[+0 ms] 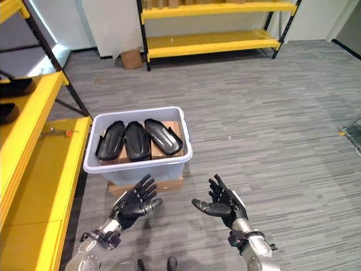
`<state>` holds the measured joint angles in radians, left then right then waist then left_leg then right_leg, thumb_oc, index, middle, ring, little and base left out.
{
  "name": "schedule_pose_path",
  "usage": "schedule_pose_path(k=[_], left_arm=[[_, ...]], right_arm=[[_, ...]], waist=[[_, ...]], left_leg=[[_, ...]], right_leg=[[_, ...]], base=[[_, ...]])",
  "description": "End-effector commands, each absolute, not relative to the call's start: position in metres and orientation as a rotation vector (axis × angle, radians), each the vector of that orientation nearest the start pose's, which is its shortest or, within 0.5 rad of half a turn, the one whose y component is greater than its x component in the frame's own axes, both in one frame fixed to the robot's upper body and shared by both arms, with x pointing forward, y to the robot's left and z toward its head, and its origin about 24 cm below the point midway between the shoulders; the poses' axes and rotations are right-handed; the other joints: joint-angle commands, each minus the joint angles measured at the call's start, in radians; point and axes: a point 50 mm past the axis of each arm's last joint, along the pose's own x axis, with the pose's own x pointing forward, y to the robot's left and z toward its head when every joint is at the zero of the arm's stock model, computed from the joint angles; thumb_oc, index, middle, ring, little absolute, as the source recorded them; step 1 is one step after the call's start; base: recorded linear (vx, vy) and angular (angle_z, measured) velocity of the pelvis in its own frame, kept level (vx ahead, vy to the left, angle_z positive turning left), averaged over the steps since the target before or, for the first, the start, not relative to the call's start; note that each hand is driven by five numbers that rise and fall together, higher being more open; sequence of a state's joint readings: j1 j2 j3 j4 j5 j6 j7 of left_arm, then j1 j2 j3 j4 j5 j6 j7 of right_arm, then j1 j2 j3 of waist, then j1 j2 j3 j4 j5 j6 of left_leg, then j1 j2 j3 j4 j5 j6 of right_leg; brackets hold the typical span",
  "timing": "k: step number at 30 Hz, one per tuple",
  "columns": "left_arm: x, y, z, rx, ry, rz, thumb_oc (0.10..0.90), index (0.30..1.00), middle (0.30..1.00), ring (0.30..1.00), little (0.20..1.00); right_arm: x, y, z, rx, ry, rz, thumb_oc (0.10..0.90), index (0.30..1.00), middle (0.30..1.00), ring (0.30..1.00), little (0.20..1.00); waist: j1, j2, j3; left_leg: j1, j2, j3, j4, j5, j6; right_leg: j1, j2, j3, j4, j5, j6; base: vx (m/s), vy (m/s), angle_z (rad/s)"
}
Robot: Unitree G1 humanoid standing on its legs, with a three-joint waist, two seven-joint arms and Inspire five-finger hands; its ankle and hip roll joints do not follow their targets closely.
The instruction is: Move parts from the plastic box to the shelf.
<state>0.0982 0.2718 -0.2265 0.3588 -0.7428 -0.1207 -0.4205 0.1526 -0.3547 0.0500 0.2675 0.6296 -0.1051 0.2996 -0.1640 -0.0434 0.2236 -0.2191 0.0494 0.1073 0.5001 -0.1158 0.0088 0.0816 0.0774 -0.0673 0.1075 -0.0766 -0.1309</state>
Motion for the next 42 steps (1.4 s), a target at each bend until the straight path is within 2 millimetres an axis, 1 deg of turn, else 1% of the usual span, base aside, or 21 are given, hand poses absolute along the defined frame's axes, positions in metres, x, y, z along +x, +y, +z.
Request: schedule_pose_path(k=[1, 2, 3, 4, 8, 12, 15, 16, 20, 21, 22, 23, 24, 25, 27, 29, 36, 37, 39, 41, 42], left_arm=[[0.219, 0.17, -0.017, -0.497, 0.11, -0.402, 0.9, 1.0, 1.0, 1.0, 1.0], [0.219, 0.171, -0.017, -0.5, 0.108, -0.401, 0.9, 1.0, 1.0, 1.0, 1.0], [0.214, 0.176, -0.02, -0.509, 0.099, -0.366, 0.9, 1.0, 1.0, 1.0, 1.0], [0.208, 0.183, -0.026, -0.512, 0.093, -0.321, 0.9, 1.0, 1.0, 1.0, 1.0], [0.207, 0.185, -0.026, -0.487, 0.069, -0.333, 0.9, 1.0, 1.0, 1.0, 1.0], [0.211, 0.186, -0.019, -0.408, 0.026, -0.387, 0.9, 1.0, 1.0, 1.0, 1.0], [0.218, 0.184, 0.004, -0.321, -0.072, -0.488, 0.9, 1.0, 1.0, 1.0, 1.0], [0.223, 0.183, 0.029, -0.217, -0.18, -0.539, 0.9, 1.0, 1.0, 1.0, 1.0], [0.228, 0.197, 0.083, -0.151, -0.436, -0.437, 0.9, 1.0, 1.0, 1.0, 1.0], [0.228, 0.197, 0.083, -0.15, -0.435, -0.436, 0.9, 1.0, 1.0, 1.0, 1.0], [0.225, 0.209, 0.118, -0.136, -0.601, -0.358, 0.9, 1.0, 1.0, 1.0, 1.0], [0.225, 0.21, 0.119, -0.138, -0.61, -0.354, 0.9, 1.0, 1.0, 1.0, 1.0], [0.223, 0.213, 0.137, -0.16, -0.704, -0.341, 0.9, 1.0, 1.0, 1.0, 1.0], [0.222, 0.215, 0.14, -0.187, -0.722, -0.348, 0.9, 1.0, 1.0, 1.0, 1.0], [0.22, 0.217, 0.154, -0.548, -0.808, -0.493, 0.9, 1.0, 1.0, 1.0, 1.0], [0.217, 0.207, 0.172, -0.563, -0.878, -0.558, 0.9, 1.0, 1.0, 1.0, 1.0], [0.217, 0.206, 0.186, -0.484, -0.866, -0.485, 0.9, 1.0, 1.0, 1.0, 1.0], [0.22, 0.209, 0.177, -0.485, -0.801, -0.47, 0.9, 1.0, 1.0, 1.0, 1.0], [0.222, 0.206, 0.172, -0.507, -0.748, -0.487, 0.9, 1.0, 1.0, 1.0, 1.0], [0.226, 0.202, 0.157, -0.588, -0.657, -0.507, 0.9, 1.0, 1.0, 1.0, 1.0], [0.227, 0.202, 0.157, -0.588, -0.657, -0.507, 0.9, 1.0, 1.0, 1.0, 1.0]], right_arm=[[0.212, -0.239, 0.011, 0.246, 0.081, 0.171, 0.9, 1.0, 1.0, 1.0, 1.0], [0.212, -0.24, 0.011, 0.247, 0.082, 0.171, 0.9, 1.0, 1.0, 1.0, 1.0], [0.21, -0.242, 0.011, 0.242, 0.091, 0.191, 0.9, 1.0, 1.0, 1.0, 1.0], [0.209, -0.243, 0.011, 0.248, 0.102, 0.228, 0.9, 1.0, 1.0, 1.0, 1.0], [0.212, -0.243, 0.013, 0.218, 0.105, 0.26, 0.9, 1.0, 1.0, 1.0, 1.0], [0.21, -0.239, 0.011, 0.24, 0.103, 0.262, 0.9, 1.0, 1.0, 1.0, 1.0], [0.21, -0.234, 0.011, 0.229, 0.105, 0.251, 0.9, 1.0, 1.0, 1.0, 1.0], [0.21, -0.237, 0.011, 0.192, 0.089, 0.137, 0.9, 1.0, 1.0, 1.0, 1.0], [0.205, -0.265, 0.021, 0.141, -0.015, -0.228, 0.9, 1.0, 1.0, 1.0, 1.0], [0.205, -0.265, 0.021, 0.141, -0.015, -0.228, 0.9, 1.0, 1.0, 1.0, 1.0], [0.198, -0.271, 0.037, 0.07, -0.118, -0.366, 0.9, 1.0, 1.0, 1.0, 1.0], [0.198, -0.271, 0.038, 0.064, -0.128, -0.375, 0.9, 1.0, 1.0, 1.0, 1.0], [0.197, -0.272, 0.049, 0.031, -0.181, -0.424, 0.9, 1.0, 1.0, 1.0, 1.0], [0.197, -0.271, 0.052, 0.022, -0.195, -0.436, 0.9, 1.0, 1.0, 1.0, 1.0], [0.199, -0.268, 0.07, -0.05, -0.285, -0.47, 0.9, 1.0, 1.0, 1.0, 1.0], [0.205, -0.263, 0.08, -0.092, -0.315, -0.444, 0.9, 1.0, 1.0, 1.0, 1.0], [0.203, -0.26, 0.098, -0.266, -0.366, -0.404, 0.9, 1.0, 1.0, 1.0, 1.0], [0.201, -0.263, 0.103, -0.358, -0.39, -0.402, 0.9, 1.0, 1.0, 1.0, 1.0], [0.201, -0.264, 0.107, -0.407, -0.412, -0.404, 0.9, 1.0, 1.0, 1.0, 1.0], [0.206, -0.263, 0.114, -0.44, -0.455, -0.383, 0.9, 1.0, 1.0, 1.0, 1.0], [0.207, -0.263, 0.114, -0.44, -0.455, -0.383, 0.9, 1.0, 1.0, 1.0, 1.0]], waist=[[0.017, -0.012, -0.024], [0.018, -0.012, -0.023], [0.043, 0.0, -0.011], [0.062, 0.001, 0.0], [0.064, 0.011, -0.005], [0.063, 0.022, -0.018], [0.07, 0.019, -0.033], [0.077, 0.015, -0.039], [0.079, 0.014, -0.044], [0.08, 0.013, -0.044], [0.082, 0.017, -0.048], [0.082, 0.017, -0.048], [0.085, 0.022, -0.053], [0.085, 0.021, -0.054], [0.093, 0.028, -0.062], [0.096, 0.027, -0.067], [0.09, 0.018, -0.077], [0.087, 0.013, -0.081], [0.089, 0.008, -0.083], [0.095, 0.002, -0.079], [0.096, 0.002, -0.079]], left_leg=[[0.076, -0.023, 0.01, -0.285, 0.151, -0.006], [0.072, -0.023, 0.007, -0.296, 0.156, -0.009], [0.038, -0.007, -0.063, -0.471, 0.237, -0.039], [0.018, 0.022, -0.117, -0.563, 0.251, -0.057], [0.028, 0.035, -0.093, -0.571, 0.239, -0.06], [0.07, 0.027, -0.072, -0.517, 0.217, -0.053], [0.091, -0.003, -0.06, -0.5, 0.182, -0.03], [0.101, -0.019, -0.058, -0.487, 0.161, -0.014], [0.112, -0.029, -0.044, -0.464, 0.128, 0.008], [0.112, -0.03, -0.044, -0.463, 0.127, 0.008], [0.112, -0.04, -0.035, -0.44, 0.107, 0.022], [0.111, -0.041, -0.035, -0.438, 0.105, 0.022], [0.111, -0.046, -0.035, -0.431, 0.096, 0.026], [0.11, -0.048, -0.035, -0.427, 0.092, 0.028], [0.105, -0.056, -0.033, -0.416, 0.079, 0.03], [0.102, -0.06, -0.031, -0.406, 0.074, 0.027], [0.11, -0.073, -0.022, -0.406, 0.062, 0.038], [0.117, -0.085, -0.015, -0.402, 0.049, 0.053], [0.115, -0.092, -0.01, -0.398, 0.042, 0.063], [0.124, -0.103, 0.004, -0.397, 0.026, 0.088], [0.123, -0.104, 0.005, -0.397, 0.026, 0.088]], right_leg=[[-0.003, -0.019, 0.103, -0.016, -0.012, 0.121], [0.002, -0.019, 0.106, -0.02, -0.012, 0.121], [0.045, -0.004, 0.141, -0.033, -0.024, 0.126], [0.072, -0.009, 0.168, -0.025, -0.041, 0.132], [0.084, -0.029, 0.169, -0.027, -0.059, 0.142], [0.074, -0.056, 0.118, -0.006, -0.081, 0.148], [0.065, -0.081, 0.084, 0.002, -0.082, 0.161], [0.052, -0.102, 0.067, 0.011, -0.073, 0.173], [0.037, -0.128, 0.06, 0.032, -0.07, 0.188], [0.038, -0.128, 0.06, 0.033, -0.07, 0.188], [0.04, -0.149, 0.051, 0.046, -0.073, 0.196], [0.04, -0.15, 0.051, 0.046, -0.073, 0.196], [0.043, -0.159, 0.048, 0.049, -0.075, 0.2], [0.044, -0.162, 0.047, 0.05, -0.077, 0.202], [0.042, -0.175, 0.041, 0.06, -0.083, 0.214], [0.036, -0.18, 0.044, 0.07, -0.076, 0.221], [0.02, -0.192, 0.04, 0.13, -0.051, 0.239], [0.004, -0.19, 0.043, 0.193, -0.025, 0.244], [0.0, -0.19, 0.041, 0.221, -0.012, 0.245], [-0.038, -0.199, 0.027, 0.354, 0.051, 0.254], [-0.04, -0.2, 0.028, 0.357, 0.051, 0.254]], base=[[0.21, 0.113, 0.14], [0.3, 0.122, 0.07], [0.55, 0.235, -0.25], [0.54, 0.234, -0.62], [0.25, 0.176, -0.64], [0.29, 0.211, -0.18], [0.23, 0.165, 0.03], [0.24, 0.148, 0.17], [0.17, 0.101, 0.11], [0.22, 0.134, 0.11], [0.18, 0.109, 0.12], [0.26, 0.158, 0.16], [0.12, 0.073, 0.02], [0.16, 0.105, -0.06], [0.13, 0.105, -0.09], [0.09, 0.071, -0.03], [0.05, 0.079, 0.03], [0.03, 0.123, 0.03], [0.01, 0.156, 0.03], [-0.02, 0.133, 0.13], [-0.03, 0.155, -0.01]])
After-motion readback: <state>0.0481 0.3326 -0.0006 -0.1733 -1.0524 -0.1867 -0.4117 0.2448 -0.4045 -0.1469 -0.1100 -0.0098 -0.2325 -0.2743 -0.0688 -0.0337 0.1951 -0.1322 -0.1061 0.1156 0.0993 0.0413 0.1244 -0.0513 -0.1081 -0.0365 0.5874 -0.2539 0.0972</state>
